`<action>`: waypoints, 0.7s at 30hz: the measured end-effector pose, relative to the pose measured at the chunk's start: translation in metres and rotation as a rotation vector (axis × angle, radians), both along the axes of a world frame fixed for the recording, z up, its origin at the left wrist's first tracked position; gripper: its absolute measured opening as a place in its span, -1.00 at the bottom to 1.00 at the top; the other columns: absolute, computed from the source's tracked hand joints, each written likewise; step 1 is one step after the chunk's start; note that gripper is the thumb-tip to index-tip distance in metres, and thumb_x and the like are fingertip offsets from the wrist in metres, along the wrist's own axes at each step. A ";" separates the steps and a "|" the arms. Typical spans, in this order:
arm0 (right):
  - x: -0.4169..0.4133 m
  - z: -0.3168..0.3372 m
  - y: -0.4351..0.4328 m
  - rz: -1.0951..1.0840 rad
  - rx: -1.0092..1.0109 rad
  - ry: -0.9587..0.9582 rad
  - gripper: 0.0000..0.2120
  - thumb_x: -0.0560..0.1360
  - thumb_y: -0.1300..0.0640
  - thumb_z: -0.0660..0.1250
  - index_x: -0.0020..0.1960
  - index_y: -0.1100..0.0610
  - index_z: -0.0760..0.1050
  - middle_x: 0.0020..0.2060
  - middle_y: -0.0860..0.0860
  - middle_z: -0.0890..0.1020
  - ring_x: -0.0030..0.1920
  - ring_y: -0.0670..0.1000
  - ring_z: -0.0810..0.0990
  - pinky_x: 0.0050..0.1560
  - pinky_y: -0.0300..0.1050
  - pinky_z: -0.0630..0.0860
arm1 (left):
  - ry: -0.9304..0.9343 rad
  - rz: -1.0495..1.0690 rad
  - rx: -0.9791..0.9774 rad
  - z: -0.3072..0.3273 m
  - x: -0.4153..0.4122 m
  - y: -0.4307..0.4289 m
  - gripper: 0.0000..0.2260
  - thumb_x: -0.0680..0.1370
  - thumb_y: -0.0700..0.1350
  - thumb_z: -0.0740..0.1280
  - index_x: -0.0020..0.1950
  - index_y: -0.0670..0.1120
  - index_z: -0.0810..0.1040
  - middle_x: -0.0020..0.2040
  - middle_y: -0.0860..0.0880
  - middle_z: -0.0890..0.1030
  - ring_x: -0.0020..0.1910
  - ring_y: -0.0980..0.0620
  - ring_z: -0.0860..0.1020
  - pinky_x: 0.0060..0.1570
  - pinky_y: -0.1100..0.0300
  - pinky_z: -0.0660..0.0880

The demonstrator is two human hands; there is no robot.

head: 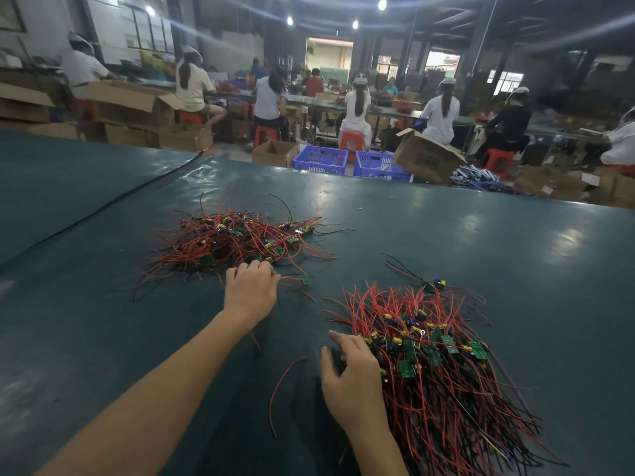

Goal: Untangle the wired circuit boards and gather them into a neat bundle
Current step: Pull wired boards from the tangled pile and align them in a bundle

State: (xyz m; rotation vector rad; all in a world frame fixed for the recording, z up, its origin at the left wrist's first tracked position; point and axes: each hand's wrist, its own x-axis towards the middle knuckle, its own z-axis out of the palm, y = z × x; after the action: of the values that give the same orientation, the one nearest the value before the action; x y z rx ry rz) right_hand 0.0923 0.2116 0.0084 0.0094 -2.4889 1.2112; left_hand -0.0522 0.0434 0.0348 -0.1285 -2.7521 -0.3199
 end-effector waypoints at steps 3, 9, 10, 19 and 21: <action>-0.001 -0.001 0.000 0.006 -0.005 -0.003 -0.69 0.58 0.11 0.31 0.30 0.12 0.52 0.06 -0.17 0.49 0.13 -0.12 0.50 0.19 -0.24 0.46 | 0.127 -0.090 0.468 0.003 0.027 0.003 -0.84 0.62 -0.03 0.24 -0.01 -0.08 0.54 -0.16 0.01 0.63 -0.15 -0.02 0.58 -0.01 0.01 0.49; -0.001 0.000 -0.003 -0.026 -0.144 -0.008 -0.55 0.57 0.05 0.31 0.42 0.13 0.39 0.07 -0.15 0.53 0.11 -0.16 0.54 0.18 -0.21 0.51 | 0.031 -0.233 1.155 -0.008 0.086 0.015 -0.93 0.56 -0.18 0.35 -0.12 -0.09 0.58 -0.33 -0.01 0.63 -0.36 0.10 0.58 -0.22 0.19 0.56; -0.001 0.002 -0.004 -0.040 -0.212 -0.005 -0.52 0.58 0.04 0.31 0.46 0.13 0.34 0.03 -0.14 0.56 0.04 -0.18 0.57 0.09 -0.28 0.52 | -0.003 -0.265 1.204 -0.009 0.090 0.016 -0.93 0.55 -0.20 0.35 -0.12 -0.13 0.59 -0.31 -0.02 0.64 -0.36 0.08 0.58 -0.23 0.21 0.56; -0.004 0.008 0.001 -0.081 -0.608 0.079 -0.76 0.55 0.14 0.35 0.22 0.05 0.51 -0.22 -0.07 0.65 -0.29 -0.17 0.58 -0.28 -0.36 0.49 | -0.198 -0.435 1.317 -0.002 0.102 0.003 -0.98 0.40 -0.23 0.47 -0.19 -0.15 0.68 -0.27 -0.15 0.69 -0.31 0.02 0.63 -0.21 0.27 0.57; -0.004 0.008 0.004 -0.103 -0.703 0.098 -0.84 0.54 0.22 0.35 0.10 0.04 0.51 -0.15 0.03 0.70 -0.15 -0.08 0.67 -0.20 -0.29 0.57 | -0.206 -0.420 1.478 0.001 0.103 0.003 -0.92 0.34 -0.18 0.47 -0.19 -0.13 0.68 -0.27 -0.17 0.68 -0.32 0.02 0.61 -0.24 0.28 0.56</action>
State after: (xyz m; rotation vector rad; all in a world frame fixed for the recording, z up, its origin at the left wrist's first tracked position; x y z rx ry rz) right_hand 0.0879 0.2154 0.0167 -0.2321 -1.8361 1.9082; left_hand 0.0505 0.0461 0.0362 -0.2586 -1.9190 -2.3486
